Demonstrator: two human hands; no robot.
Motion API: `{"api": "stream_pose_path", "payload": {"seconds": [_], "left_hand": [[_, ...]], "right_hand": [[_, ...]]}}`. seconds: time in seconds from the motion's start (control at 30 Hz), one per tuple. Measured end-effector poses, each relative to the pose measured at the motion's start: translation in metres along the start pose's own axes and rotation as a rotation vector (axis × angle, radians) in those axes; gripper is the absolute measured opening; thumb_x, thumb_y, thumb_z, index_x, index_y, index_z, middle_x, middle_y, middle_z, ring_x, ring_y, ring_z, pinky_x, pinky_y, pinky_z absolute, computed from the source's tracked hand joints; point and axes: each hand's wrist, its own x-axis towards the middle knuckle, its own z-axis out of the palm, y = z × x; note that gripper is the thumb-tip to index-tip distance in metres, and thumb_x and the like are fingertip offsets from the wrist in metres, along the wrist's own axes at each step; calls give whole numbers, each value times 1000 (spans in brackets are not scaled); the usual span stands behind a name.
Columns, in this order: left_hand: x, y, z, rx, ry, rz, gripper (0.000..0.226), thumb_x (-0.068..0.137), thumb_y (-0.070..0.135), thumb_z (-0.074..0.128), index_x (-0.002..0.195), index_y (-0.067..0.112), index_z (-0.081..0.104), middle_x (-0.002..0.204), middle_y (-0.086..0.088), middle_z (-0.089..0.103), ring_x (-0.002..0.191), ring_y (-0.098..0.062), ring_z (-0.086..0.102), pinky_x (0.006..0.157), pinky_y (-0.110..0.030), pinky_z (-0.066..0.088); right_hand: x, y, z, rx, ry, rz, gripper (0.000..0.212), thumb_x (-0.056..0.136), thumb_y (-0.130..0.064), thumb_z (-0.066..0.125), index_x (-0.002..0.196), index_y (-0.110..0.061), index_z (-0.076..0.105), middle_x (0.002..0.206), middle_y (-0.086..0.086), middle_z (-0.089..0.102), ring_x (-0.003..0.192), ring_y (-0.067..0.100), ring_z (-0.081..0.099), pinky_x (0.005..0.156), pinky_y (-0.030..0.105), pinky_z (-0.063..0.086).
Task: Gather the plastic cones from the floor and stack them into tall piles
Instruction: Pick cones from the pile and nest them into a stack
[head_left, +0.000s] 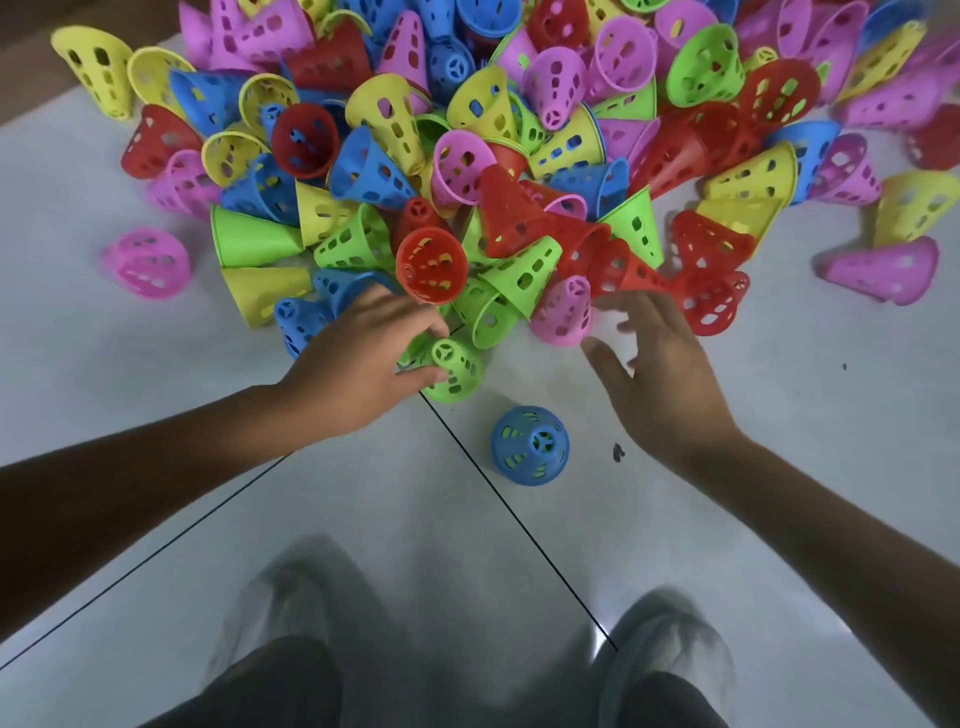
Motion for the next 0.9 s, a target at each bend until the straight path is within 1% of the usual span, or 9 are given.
{"api": "stream_pose_path", "payload": {"seconds": [0.07, 0.17, 0.3, 0.47, 0.57, 0.63, 0.67, 0.77, 0.9], "left_hand": [[0, 0, 0, -3, -13, 7, 42, 83, 49, 66, 113, 19, 64, 107, 9, 62, 107, -12, 42, 69, -34, 41], [1, 1, -1, -24, -32, -7, 44, 85, 49, 65, 115, 17, 66, 103, 2, 62, 110, -11, 43, 72, -38, 50], [1, 4, -4, -54, -38, -50, 43, 87, 46, 67, 119, 17, 67, 104, 0, 61, 111, -10, 44, 76, -45, 54], [-10, 16, -6, -89, 84, -85, 46, 90, 53, 59, 118, 18, 67, 100, 4, 63, 105, -16, 52, 79, -43, 51], [-21, 28, -10, -149, 133, -120, 47, 89, 55, 54, 118, 20, 66, 102, 10, 60, 104, -14, 53, 86, -31, 46], [-24, 37, -14, -234, 172, -144, 46, 89, 54, 55, 120, 22, 65, 103, 11, 59, 103, -10, 53, 85, -17, 41], [-25, 42, -17, -284, 193, -153, 45, 89, 53, 56, 120, 22, 65, 103, 11, 59, 102, -9, 54, 85, -16, 41], [-23, 60, -25, -425, 245, -149, 38, 90, 48, 58, 117, 22, 64, 102, 17, 60, 101, -10, 57, 82, -26, 46], [-20, 80, -26, -510, 258, -115, 30, 91, 42, 61, 113, 23, 63, 101, 14, 63, 100, -13, 59, 81, -27, 48]], "right_hand": [[17, 2, -1, -84, -2, -112, 44, 96, -22, 65, 137, -16, 53, 138, 5, 50, 122, 26, 53, 97, 44, 52], [38, 3, 1, -171, -79, -191, 52, 94, -20, 66, 144, -17, 49, 144, 6, 49, 126, 30, 54, 97, 43, 52], [48, 4, 8, -263, -139, -200, 46, 94, -18, 65, 140, -19, 55, 132, 5, 57, 100, 31, 65, 71, 35, 53], [36, 12, 9, -235, -123, -208, 36, 94, -12, 63, 128, -23, 59, 119, 2, 59, 77, 29, 64, 60, 39, 55], [17, 21, 2, -166, -118, -154, 34, 93, -11, 67, 126, -21, 62, 120, 1, 61, 78, 26, 64, 65, 41, 57], [2, 25, -3, -112, -85, -90, 35, 94, -10, 67, 126, -21, 62, 122, -1, 63, 81, 23, 65, 70, 38, 57], [-5, 26, -6, -73, -62, -39, 38, 94, -10, 66, 129, -23, 61, 122, -3, 63, 81, 19, 65, 72, 34, 56], [-22, 23, -15, 142, 16, 171, 47, 96, -11, 66, 136, -29, 50, 114, -15, 61, 74, 8, 67, 67, 19, 51], [-38, 15, -28, 348, 121, 297, 46, 97, -17, 65, 137, -26, 44, 110, -14, 60, 68, 10, 69, 66, 30, 56]]}}
